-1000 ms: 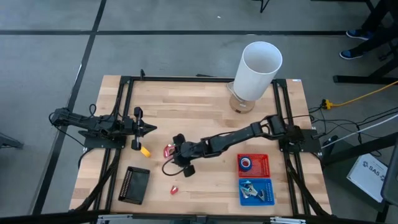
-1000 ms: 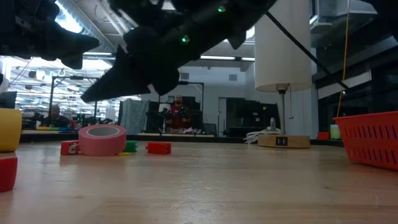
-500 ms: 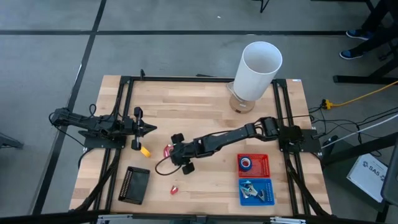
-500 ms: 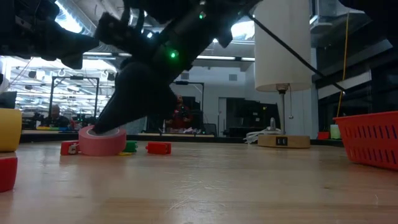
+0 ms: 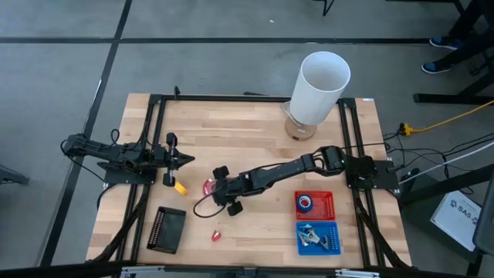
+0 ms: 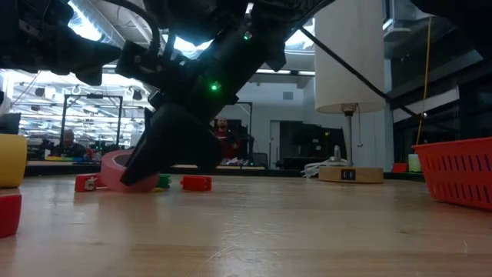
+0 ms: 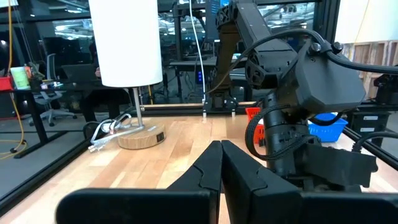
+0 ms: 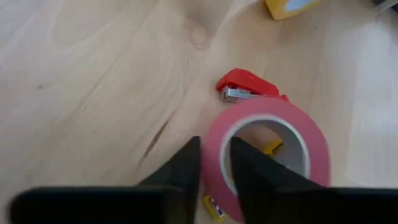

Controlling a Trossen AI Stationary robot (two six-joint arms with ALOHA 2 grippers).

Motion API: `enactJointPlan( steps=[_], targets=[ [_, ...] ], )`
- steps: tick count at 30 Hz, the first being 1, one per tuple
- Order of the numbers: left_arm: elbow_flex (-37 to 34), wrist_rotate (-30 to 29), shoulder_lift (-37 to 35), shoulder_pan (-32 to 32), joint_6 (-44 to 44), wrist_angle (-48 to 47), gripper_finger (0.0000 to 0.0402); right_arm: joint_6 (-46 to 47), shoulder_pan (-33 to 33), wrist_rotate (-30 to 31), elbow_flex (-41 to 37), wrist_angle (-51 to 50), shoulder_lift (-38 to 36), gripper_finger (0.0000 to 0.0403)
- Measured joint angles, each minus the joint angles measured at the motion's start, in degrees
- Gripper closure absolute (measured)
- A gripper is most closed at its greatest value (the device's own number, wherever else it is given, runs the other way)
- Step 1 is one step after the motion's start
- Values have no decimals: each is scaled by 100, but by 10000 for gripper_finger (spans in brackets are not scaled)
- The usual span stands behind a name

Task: Pick and place Stapler, Stapler remover, tape
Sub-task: Put the pink tape into the red basket

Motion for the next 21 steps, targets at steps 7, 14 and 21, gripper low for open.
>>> enactJointPlan(
  steps=[7,14,21],
  targets=[
    [1,0,0,2,0,0,398,81,2,-4,-2,58,-19,371],
    [-1,0,0,2,-1,2,398,353,77,-40,-15,-5,-420,368],
    [-1,0,0,0,-1,2,398,698,207,-86,-13,-515,-947,368]
  ],
)
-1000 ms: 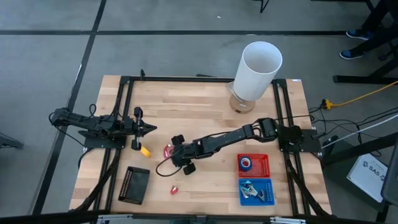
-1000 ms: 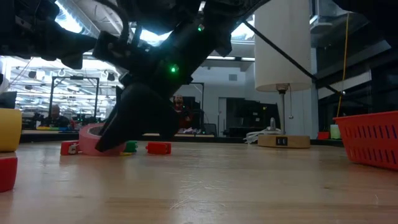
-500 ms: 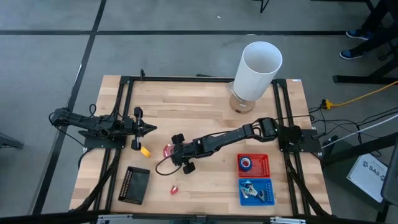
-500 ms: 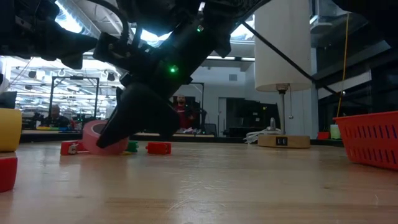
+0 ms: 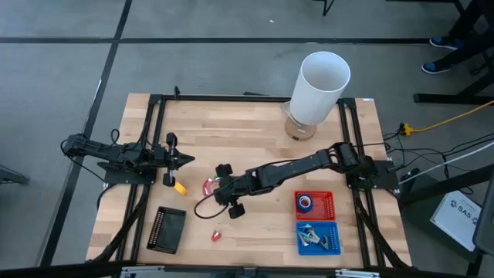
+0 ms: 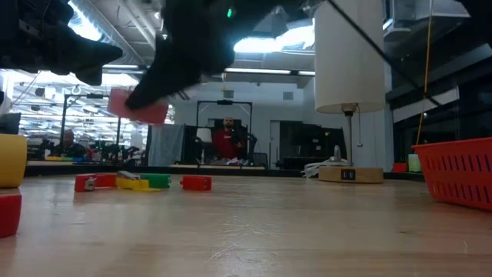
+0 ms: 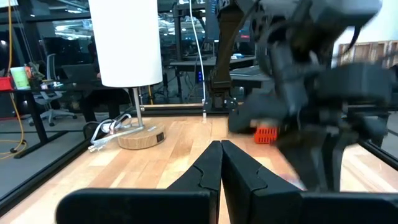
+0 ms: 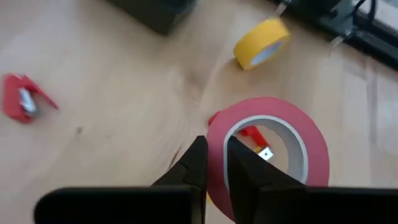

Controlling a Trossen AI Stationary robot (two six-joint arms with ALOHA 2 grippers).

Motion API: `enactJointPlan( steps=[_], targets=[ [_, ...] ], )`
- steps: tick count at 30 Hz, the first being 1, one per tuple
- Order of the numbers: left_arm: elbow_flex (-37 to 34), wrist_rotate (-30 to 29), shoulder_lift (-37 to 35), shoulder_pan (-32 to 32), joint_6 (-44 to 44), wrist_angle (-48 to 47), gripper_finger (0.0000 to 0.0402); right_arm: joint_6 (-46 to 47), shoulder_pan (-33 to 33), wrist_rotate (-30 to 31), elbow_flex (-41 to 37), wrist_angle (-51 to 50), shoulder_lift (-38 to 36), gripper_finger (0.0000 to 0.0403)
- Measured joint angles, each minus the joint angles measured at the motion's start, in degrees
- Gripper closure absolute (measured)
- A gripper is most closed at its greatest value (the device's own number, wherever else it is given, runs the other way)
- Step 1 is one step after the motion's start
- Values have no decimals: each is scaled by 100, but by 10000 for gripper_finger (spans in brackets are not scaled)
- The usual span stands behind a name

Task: Pick and place Stapler, Stapler remover, tape
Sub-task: Put the pink tape into the red basket

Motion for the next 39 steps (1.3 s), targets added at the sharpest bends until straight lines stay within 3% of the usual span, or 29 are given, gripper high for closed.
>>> enactJointPlan(
  steps=[9,17,28,39],
  targets=[
    [0,0,0,1,0,0,398,203,326,58,-234,-362,-707,367],
    [0,0,0,0,1,0,398,755,686,365,-929,-362,-1389,367],
    [1,0,0,1,1,-1,398,3046,1005,762,-2902,-432,-2771,367],
    [2,2,59,2,1,-11,398,5134,1462,52,-3962,-1264,-3952,367]
  ],
)
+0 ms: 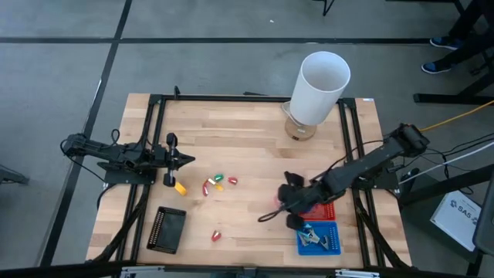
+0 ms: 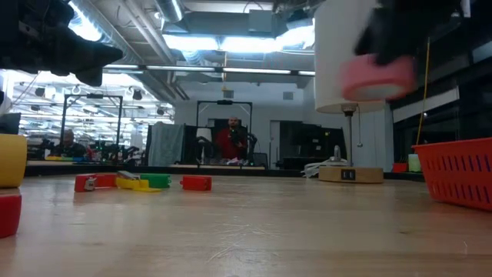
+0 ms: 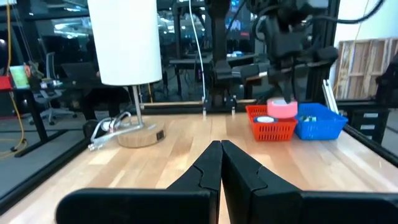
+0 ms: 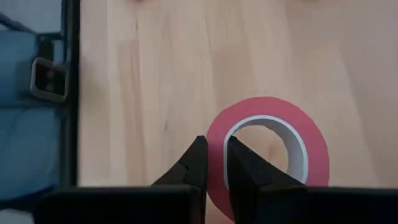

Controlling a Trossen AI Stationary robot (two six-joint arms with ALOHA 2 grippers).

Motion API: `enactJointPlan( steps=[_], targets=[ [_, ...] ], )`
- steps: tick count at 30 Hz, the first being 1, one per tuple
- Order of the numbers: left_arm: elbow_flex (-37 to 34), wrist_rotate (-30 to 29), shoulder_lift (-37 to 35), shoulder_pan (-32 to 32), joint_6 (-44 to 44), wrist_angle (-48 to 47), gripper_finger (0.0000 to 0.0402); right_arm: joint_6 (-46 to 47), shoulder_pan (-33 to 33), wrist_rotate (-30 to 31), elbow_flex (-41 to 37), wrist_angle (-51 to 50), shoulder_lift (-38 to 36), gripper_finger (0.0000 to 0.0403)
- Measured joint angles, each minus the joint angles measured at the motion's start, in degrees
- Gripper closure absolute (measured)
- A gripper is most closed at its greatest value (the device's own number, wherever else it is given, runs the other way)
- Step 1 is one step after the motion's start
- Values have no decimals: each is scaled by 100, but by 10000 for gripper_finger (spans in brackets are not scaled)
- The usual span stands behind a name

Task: Pick and place Stapler, Stapler remover, tape
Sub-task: Put the pink tape into the red basket

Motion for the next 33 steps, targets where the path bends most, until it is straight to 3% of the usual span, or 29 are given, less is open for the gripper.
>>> enactJointPlan(
  steps=[9,17,23,33],
  targets=[
    [0,0,21,-2,1,-7,398,2163,605,-137,-70,-1843,-737,367],
    [0,0,21,-1,0,10,398,3823,1024,-471,-71,-2964,-889,365],
    [0,0,21,1,0,11,398,4387,1138,-543,-500,-2773,-885,363],
    [0,0,21,1,-1,11,398,4434,1172,-634,-1486,-1805,-887,361]
  ],
)
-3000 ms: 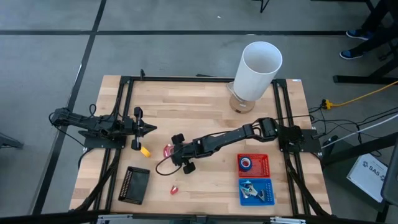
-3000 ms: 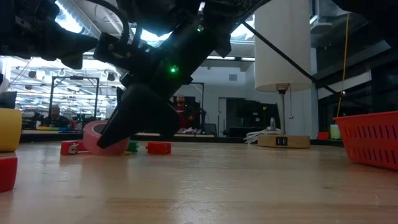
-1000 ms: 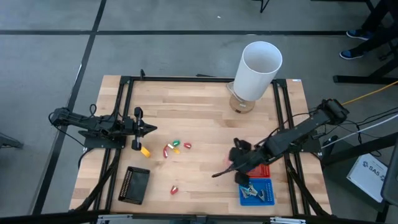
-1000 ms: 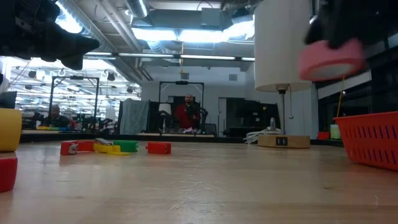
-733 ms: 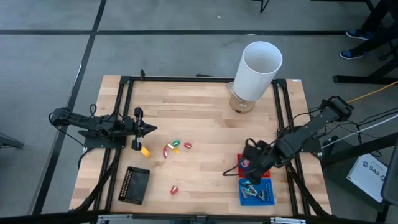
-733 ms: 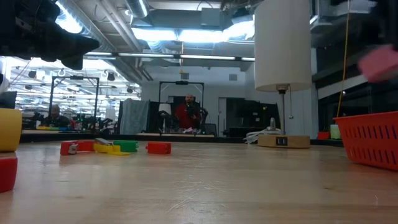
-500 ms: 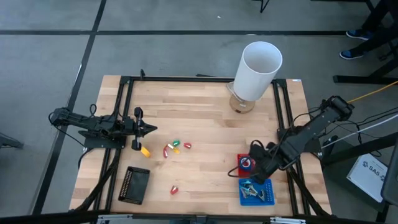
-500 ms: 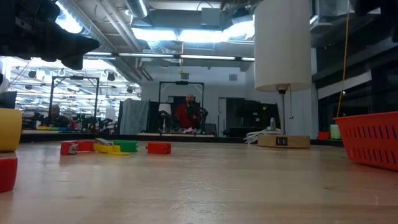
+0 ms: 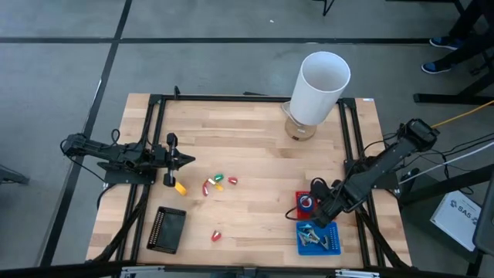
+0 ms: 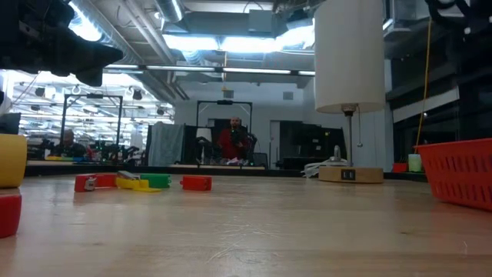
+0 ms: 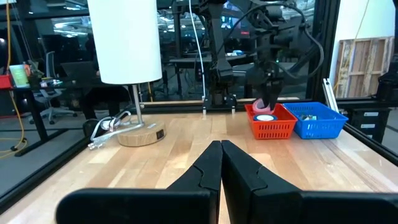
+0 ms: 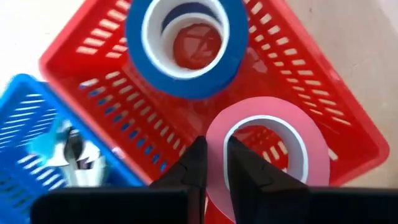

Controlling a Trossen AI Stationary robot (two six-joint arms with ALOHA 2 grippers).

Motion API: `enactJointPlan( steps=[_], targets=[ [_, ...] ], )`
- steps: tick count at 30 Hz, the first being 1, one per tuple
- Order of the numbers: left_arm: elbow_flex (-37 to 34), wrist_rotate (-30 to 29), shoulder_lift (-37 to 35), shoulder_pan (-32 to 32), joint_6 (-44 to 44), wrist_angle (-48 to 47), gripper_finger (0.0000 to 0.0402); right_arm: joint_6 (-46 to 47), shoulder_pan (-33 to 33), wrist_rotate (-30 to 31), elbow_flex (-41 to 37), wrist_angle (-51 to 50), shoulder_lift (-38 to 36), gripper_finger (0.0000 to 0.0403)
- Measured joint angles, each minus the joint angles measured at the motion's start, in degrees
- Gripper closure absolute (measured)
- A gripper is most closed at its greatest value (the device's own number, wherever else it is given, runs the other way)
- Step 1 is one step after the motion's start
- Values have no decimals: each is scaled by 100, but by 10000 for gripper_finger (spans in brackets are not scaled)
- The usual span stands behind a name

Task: Pick and place Stapler, Stapler remover, tape
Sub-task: Put the pink tape into the red basket, then put the yellow tape into the red basket

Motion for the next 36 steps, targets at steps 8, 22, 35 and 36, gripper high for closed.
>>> enactJointPlan(
  steps=[8,22,35,36],
  targets=[
    [0,-1,0,0,1,0,398,0,-127,125,-242,84,-2,359],
    [0,-2,0,-2,1,0,398,-41,-219,-430,-239,174,-6,262],
    [0,-2,0,-2,2,0,398,-686,-979,-1119,82,468,-406,222],
    [0,-2,0,-2,0,0,398,-775,-1023,-1119,146,547,-400,222]
  ],
)
